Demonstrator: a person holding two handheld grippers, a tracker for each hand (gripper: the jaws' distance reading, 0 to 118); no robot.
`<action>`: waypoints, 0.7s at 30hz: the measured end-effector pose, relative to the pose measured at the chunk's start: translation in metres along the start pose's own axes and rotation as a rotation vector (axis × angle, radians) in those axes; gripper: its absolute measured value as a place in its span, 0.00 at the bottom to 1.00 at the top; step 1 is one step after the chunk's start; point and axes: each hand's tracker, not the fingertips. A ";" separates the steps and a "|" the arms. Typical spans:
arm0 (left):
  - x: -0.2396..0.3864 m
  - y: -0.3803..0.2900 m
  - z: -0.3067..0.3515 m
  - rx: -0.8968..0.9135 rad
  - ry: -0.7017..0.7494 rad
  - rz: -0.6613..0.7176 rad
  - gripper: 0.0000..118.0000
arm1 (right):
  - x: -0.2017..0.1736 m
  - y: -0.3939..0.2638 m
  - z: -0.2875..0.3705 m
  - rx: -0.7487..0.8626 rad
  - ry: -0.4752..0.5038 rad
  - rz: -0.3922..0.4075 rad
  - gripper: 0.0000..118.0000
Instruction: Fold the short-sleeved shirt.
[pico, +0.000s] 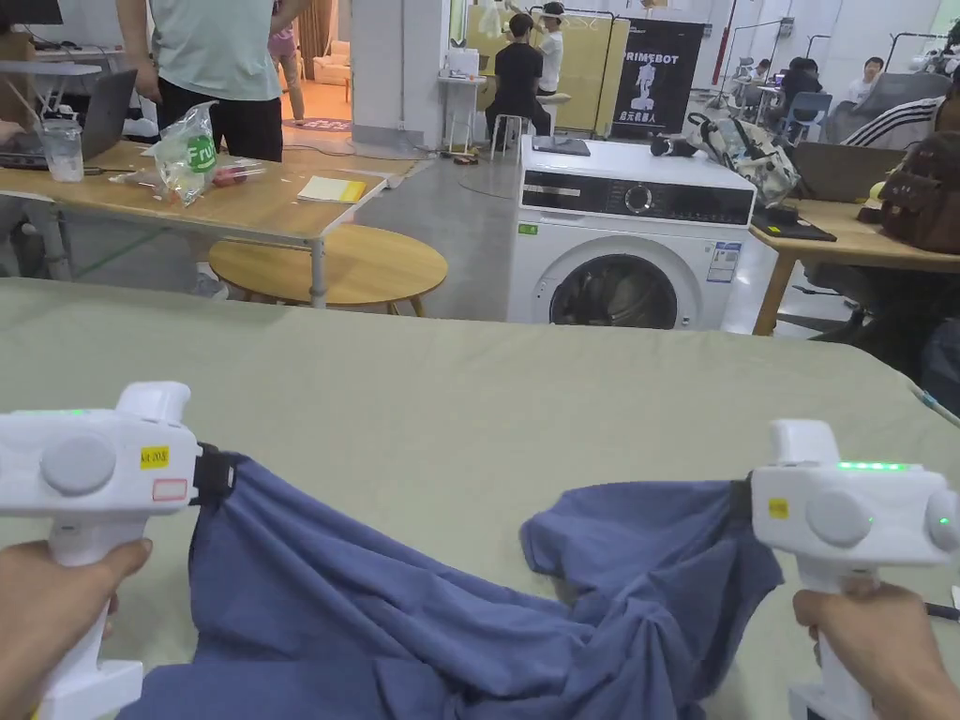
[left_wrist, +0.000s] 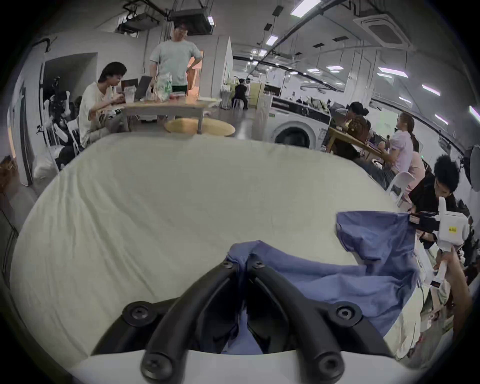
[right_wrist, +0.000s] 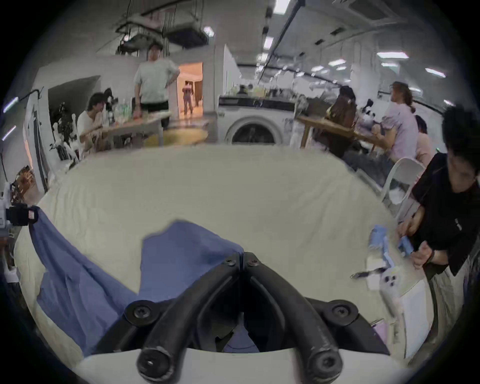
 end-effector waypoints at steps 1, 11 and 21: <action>0.001 0.006 0.008 0.021 0.015 0.003 0.00 | 0.004 0.008 0.007 0.020 -0.004 -0.009 0.00; -0.024 0.080 0.044 0.109 0.046 0.058 0.00 | 0.013 0.072 0.047 0.173 -0.053 -0.054 0.00; -0.017 0.170 0.079 0.207 0.099 -0.006 0.00 | -0.004 0.167 0.079 0.325 -0.093 0.000 0.00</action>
